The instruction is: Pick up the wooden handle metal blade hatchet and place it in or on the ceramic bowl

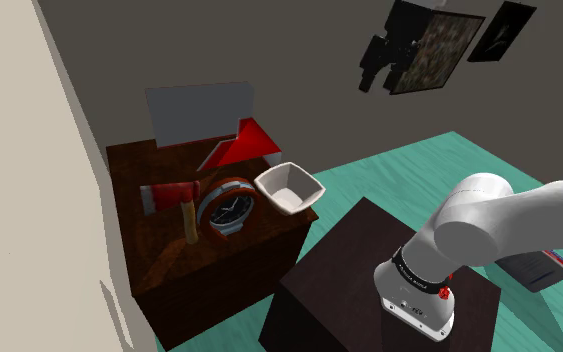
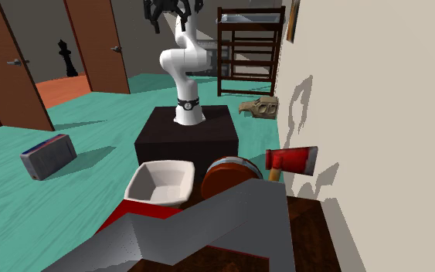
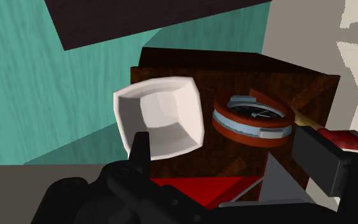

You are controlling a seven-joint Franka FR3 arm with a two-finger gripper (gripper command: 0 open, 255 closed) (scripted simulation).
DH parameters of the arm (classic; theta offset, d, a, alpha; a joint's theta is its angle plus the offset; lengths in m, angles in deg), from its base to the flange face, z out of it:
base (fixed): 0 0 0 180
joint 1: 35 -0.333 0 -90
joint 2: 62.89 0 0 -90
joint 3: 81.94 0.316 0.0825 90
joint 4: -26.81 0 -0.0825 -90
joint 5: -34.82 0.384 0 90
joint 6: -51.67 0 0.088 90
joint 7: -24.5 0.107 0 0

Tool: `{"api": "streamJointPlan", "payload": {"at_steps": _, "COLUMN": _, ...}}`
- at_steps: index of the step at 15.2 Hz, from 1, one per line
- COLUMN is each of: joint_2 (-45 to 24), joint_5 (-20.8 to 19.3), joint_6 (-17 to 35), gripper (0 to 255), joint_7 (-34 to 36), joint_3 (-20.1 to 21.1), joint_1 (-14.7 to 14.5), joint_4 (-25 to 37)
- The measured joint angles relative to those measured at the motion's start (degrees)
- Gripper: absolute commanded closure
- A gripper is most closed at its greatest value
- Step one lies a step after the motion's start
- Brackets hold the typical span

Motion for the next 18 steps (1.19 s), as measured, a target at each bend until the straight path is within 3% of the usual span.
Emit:
{"api": "streamJointPlan", "payload": {"at_steps": 3, "joint_2": -1.4, "joint_5": 0.0, "joint_6": 2.1, "gripper": 0, "joint_7": -1.6, "joint_3": -0.1, "joint_1": -0.9, "joint_4": -0.6}}
{"api": "streamJointPlan", "payload": {"at_steps": 11, "joint_2": -12.1, "joint_5": 0.5, "joint_6": 15.9, "gripper": 0, "joint_7": -12.3, "joint_3": -0.6, "joint_1": -6.2, "joint_4": -2.8}}
{"api": "streamJointPlan", "payload": {"at_steps": 18, "joint_2": -24.6, "joint_5": 1.7, "joint_6": 26.6, "gripper": 0, "joint_7": -21.9, "joint_3": -0.4, "joint_1": -10.7, "joint_4": -0.1}}
